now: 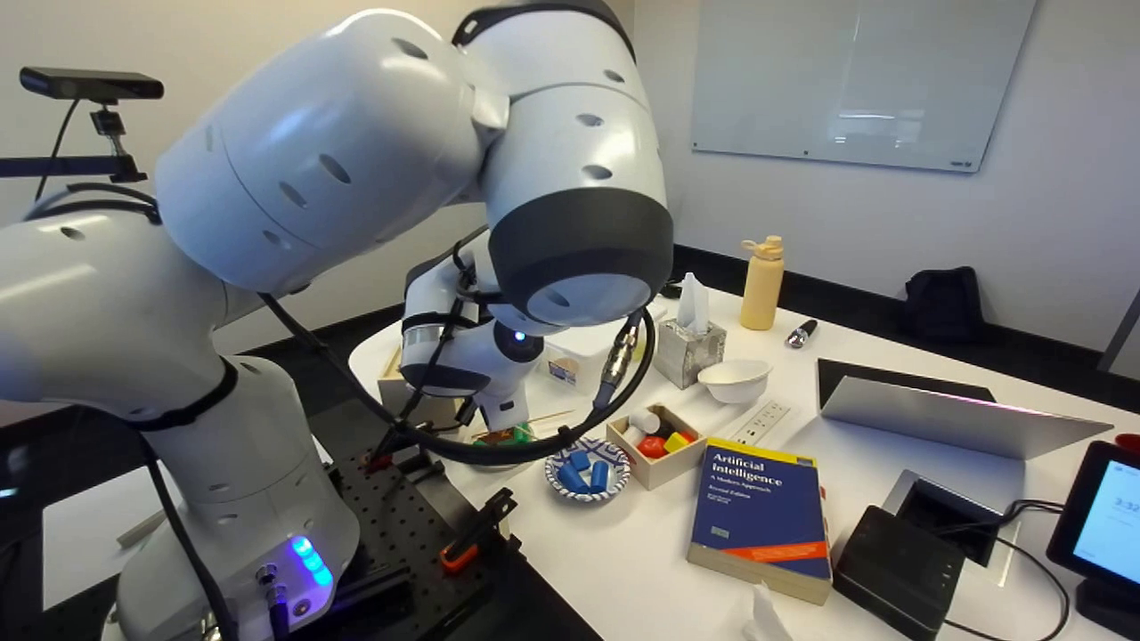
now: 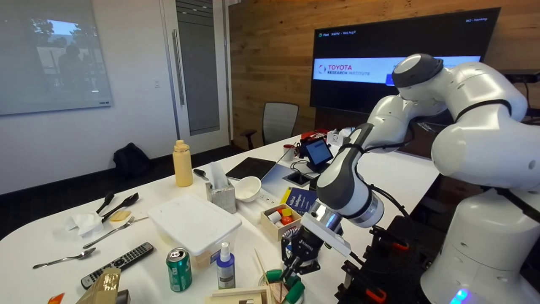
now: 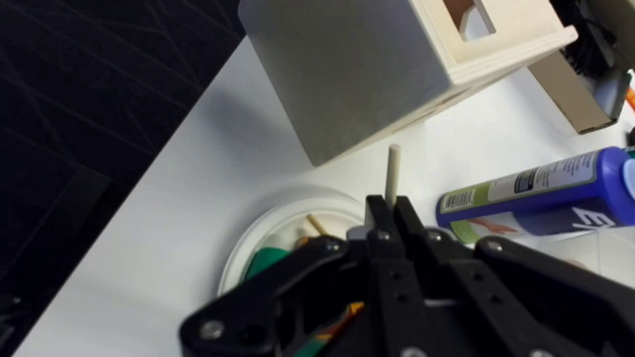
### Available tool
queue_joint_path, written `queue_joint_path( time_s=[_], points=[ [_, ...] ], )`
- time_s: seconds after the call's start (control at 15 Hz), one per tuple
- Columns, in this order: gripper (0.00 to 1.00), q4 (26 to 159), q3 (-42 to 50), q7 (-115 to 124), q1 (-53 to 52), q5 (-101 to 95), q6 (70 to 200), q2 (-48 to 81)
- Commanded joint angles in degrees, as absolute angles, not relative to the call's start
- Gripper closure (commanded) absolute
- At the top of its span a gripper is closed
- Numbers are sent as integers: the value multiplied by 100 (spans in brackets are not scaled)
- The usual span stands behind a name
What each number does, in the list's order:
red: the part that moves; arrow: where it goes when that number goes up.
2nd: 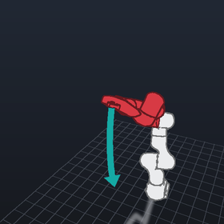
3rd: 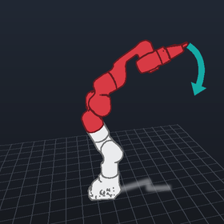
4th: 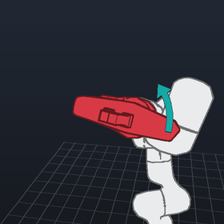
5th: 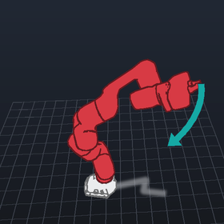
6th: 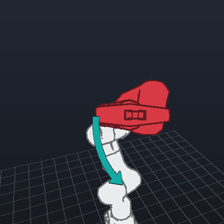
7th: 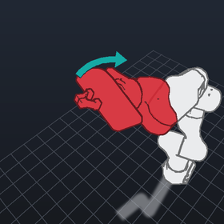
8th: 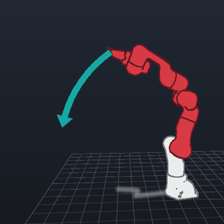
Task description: Use the chopstick to stir in the bowl
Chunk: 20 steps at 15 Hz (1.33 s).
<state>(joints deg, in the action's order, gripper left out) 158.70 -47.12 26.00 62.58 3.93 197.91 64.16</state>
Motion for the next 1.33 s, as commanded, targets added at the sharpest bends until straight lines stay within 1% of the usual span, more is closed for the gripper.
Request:
queue_joint_path(
  time_s=[0.0, 0.67, 1.0, 1.27],
  points=[
    [99, 16012, -4793, 2885, 6076, 820, 19770, 5725],
    [99, 15974, -4687, 3168, 5482, 1371, 19758, 5024],
    [99, 15974, -4845, 3071, 5343, 1182, 19771, 4851],
    [99, 15959, -5004, 3062, 4668, 1201, 19769, 4823]
  ],
)
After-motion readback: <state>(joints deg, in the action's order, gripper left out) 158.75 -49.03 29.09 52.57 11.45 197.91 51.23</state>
